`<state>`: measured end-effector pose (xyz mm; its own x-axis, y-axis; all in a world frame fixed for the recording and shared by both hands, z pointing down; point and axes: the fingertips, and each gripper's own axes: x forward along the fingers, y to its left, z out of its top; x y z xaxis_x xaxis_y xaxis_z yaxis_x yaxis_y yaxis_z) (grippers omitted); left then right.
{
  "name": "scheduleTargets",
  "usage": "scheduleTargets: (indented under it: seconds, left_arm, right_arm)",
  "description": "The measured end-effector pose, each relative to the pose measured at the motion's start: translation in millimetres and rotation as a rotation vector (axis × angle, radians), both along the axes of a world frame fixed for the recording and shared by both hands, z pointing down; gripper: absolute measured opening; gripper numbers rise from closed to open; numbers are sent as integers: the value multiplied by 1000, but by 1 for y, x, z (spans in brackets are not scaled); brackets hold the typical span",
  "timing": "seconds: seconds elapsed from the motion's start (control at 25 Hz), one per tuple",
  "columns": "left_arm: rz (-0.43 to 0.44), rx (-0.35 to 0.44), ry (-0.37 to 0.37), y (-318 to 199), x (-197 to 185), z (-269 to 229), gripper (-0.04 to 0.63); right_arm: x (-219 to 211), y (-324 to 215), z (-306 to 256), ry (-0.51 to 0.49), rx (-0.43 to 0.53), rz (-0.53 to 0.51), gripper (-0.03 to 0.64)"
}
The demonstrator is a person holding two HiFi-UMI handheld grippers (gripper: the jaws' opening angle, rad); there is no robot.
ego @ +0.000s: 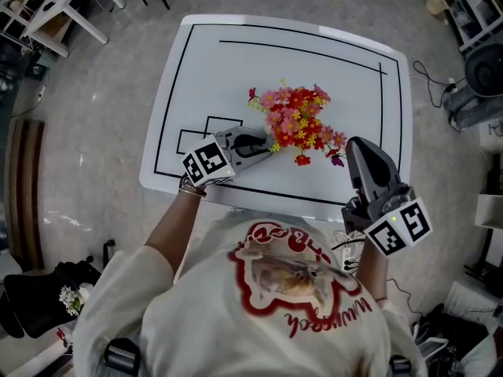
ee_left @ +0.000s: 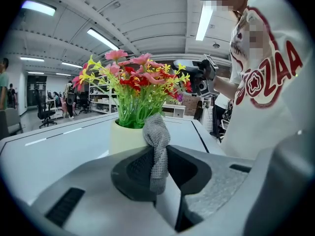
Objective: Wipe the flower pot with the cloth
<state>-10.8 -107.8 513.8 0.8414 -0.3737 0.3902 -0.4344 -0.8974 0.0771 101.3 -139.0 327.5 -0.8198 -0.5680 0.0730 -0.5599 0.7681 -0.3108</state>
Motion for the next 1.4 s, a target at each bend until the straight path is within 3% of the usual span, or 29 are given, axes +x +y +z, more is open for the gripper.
scheduleTargets:
  seconds: [0.4,0.68,1.04,1.4]
  left_arm:
    - [5,-18,-47,4,17,6,72]
    - [-17,-38,-19,4,26,3,72]
    - [-51,-28,-36,7,38,5,72]
    - [-161,39,47,6,45,-9,72]
  right_arm:
    - [1,-3,3,-2,-9,-28,0]
    - [4,-6,8,-4,-17,-54,2]
    - [11,-11,10,-11,-23,-114,0]
    - [17,-10,20,-49,-54,-232,1]
